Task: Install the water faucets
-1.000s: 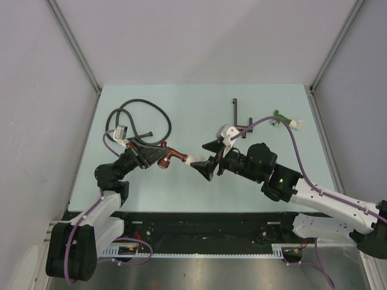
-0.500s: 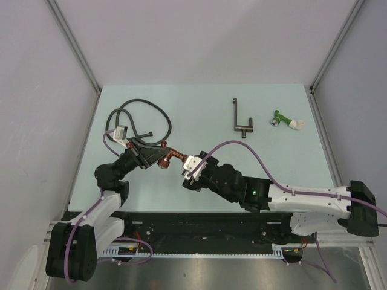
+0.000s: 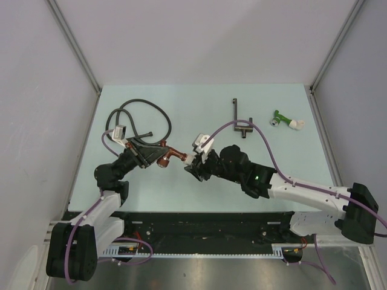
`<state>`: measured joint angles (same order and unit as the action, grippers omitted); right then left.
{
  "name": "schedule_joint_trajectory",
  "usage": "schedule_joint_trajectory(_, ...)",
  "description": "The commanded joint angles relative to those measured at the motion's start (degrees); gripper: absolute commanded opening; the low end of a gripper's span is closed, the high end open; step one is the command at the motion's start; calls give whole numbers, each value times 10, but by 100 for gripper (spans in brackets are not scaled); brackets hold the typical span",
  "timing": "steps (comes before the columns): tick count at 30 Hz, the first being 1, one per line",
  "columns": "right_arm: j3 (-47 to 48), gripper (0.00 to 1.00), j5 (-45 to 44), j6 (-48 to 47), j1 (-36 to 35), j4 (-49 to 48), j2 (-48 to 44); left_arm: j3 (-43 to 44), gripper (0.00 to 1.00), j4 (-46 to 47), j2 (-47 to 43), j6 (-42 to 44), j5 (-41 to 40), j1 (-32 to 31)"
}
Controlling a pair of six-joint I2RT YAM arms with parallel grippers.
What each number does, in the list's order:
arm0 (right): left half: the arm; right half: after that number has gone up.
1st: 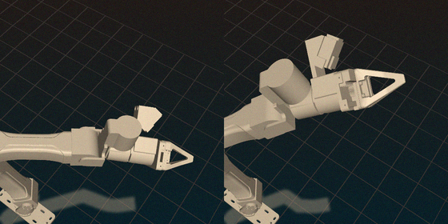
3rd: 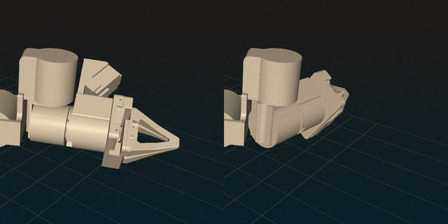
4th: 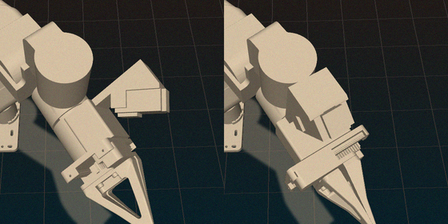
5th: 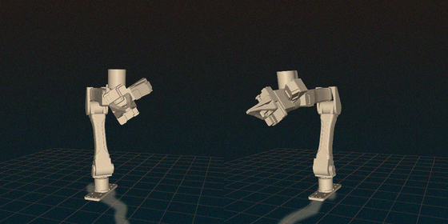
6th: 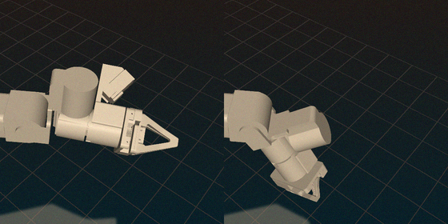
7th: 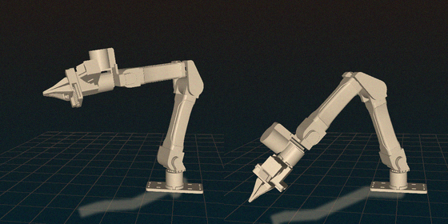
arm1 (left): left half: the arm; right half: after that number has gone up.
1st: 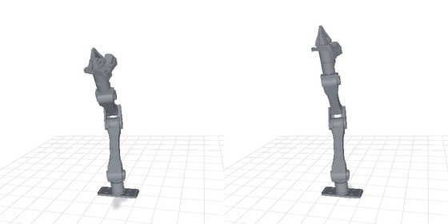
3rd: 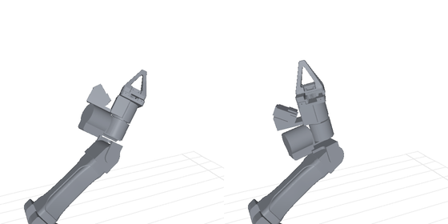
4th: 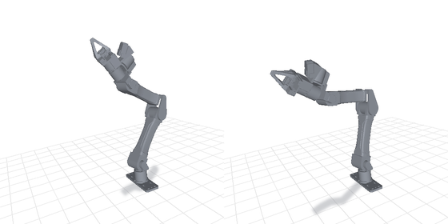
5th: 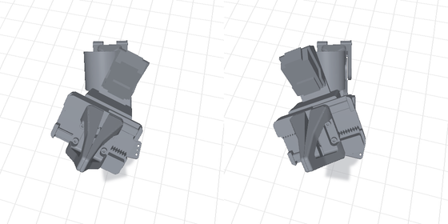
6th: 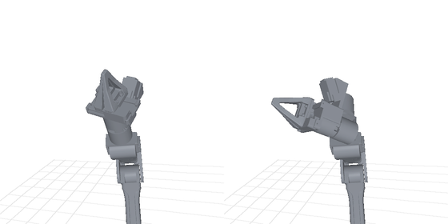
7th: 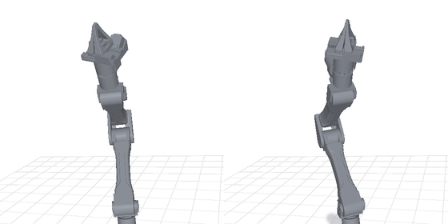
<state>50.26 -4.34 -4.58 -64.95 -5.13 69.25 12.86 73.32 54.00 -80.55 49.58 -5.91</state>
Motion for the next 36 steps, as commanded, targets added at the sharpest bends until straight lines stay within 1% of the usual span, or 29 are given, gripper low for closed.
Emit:
schedule_joint_trajectory(1, 18, 0, 232, 168, 61, -93, -19, 8, 0, 257, -7, -1, 1, -2)
schedule_joint_trajectory(2, 18, 0, 255, 218, 74, -102, -19, 8, 0, 257, -8, -1, 1, -3)
schedule_joint_trajectory(4, 18, 0, 308, 267, 103, -130, -16, 8, 0, 257, -8, -1, 1, -3)
schedule_joint_trajectory(5, 18, 0, 320, 289, 112, -139, -15, 8, 0, 257, -9, -1, 1, -2)
schedule_joint_trajectory(6, 18, 0, 332, 334, 119, -149, -11, 8, 0, 257, -9, 0, 1, -2)
schedule_joint_trajectory(9, 14, 0, 376, 403, 151, -189, -1, 8, 0, 257, -11, 0, 1, -2)
schedule_joint_trajectory(10, 11, 0, 400, 450, 158, -220, 10, 8, 0, 257, -11, 0, 0, -2)
schedule_joint_trajectory(12, -2, 0, 426, 503, 177, -253, 23, 8, 0, 257, -13, 0, 1, -2)
schedule_joint_trajectory(13, -7, 0, 434, 548, 183, -285, 37, 8, 0, 257, -13, 0, 0, -2)
schedule_joint_trajectory(16, -22, 0, 448, 598, 194, -328, 58, 8, 0, 257, -14, 0, 1, -2)
schedule_joint_trajectory(17, -24, 0, 448, 602, 196, -330, 61, 8, 0, 257, -14, 1, 2, -3)
schedule_joint_trajectory(19, -24, 0, 437, 593, 196, -316, 59, 8, 0, 257, -14, 0, 1, -3)
schedule_joint_trajectory(20, -24, 2, 429, 571, 196, -306, 49, 8, 0, 257, -14, 0, 2, -2)
schedule_joint_trajectory(21, -24, 7, 410, 556, 196, -294, 42, 8, 0, 257, -14, 0, 1, -2)
schedule_joint_trajectory(22, -24, 22, 398, 540, 195, -266, 34, 8, 0, 257, -14, 0, 1, -2)
schedule_joint_trajectory(23, -24, 29, 386, 501, 194, -251, 11, 8, 0, 257, -13, 0, 0, -2)
schedule_joint_trajectory(24, -24, 36, 360, 482, 195, -235, -1, 8, 0, 257, -12, 0, 0, -2)
schedule_joint_trajectory(25, -24, 49, 348, 462, 195, -206, -14, 8, 0, 257, -12, -1, 0, -2)
schedule_joint_trajectory(26, -24, 56, 333, 442, 194, -189, -26, 8, 0, 257, -10, -1, 1, -3)
schedule_joint_trajectory(27, -24, 61, 305, 403, 193, -174, -51, 8, 0, 257, -10, -1, 0, -2)
schedule_joint_trajectory(28, -24, 70, 290, 384, 191, -145, -62, 8, 0, 257, -9, -1, 0, -2)
schedule_joint_trajectory(31, -24, 81, 236, 311, 185, -101, -101, 8, 0, 257, -7, -1, 0, -2)
schedule_joint_trajectory(33, -24, 84, 209, 275, 177, -88, -115, 7, 0, 257, -5, -1, -1, -2)
schedule_joint_trajectory(35, -24, 87, 192, 215, 159, -71, -131, 7, 0, 256, -3, -1, 0, -2)
schedule_joint_trajectory(36, -24, 89, 172, 161, 150, -61, -135, 6, 0, 256, -3, -1, 0, -2)
